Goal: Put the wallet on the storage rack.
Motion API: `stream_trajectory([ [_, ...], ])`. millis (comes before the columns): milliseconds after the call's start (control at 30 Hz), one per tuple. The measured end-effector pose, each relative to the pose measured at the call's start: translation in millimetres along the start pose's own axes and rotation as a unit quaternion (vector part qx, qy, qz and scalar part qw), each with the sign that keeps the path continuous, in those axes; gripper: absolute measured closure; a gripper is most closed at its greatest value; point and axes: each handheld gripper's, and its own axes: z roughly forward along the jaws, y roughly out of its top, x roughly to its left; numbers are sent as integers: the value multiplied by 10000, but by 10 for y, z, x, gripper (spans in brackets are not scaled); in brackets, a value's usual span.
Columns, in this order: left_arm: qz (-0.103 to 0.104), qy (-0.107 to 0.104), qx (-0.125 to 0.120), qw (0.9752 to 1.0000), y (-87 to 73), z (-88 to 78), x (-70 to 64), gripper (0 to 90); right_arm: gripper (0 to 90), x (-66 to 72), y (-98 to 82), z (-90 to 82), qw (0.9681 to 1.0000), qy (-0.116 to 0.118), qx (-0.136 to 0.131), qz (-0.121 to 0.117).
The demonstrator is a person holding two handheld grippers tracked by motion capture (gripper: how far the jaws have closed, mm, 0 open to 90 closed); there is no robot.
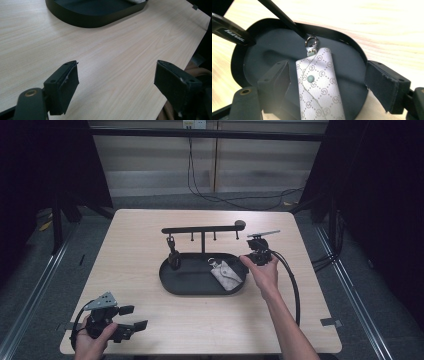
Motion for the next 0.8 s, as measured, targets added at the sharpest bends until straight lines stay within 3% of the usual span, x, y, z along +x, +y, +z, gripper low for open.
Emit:
stream_trajectory([
  [300,-66,103,-66,9999,-1,4,7,193,234,-93,-197,-175,9997,-3,-196,-133],
  [400,-77,100,-76,9999,-3,4,6,193,236,-136,-263,-238,9994,-15,-322,-107],
  [800,-144,180,-77,9997,-7,-4,30,193,183,-257,-539,-497,9991,-8,-414,-47],
])
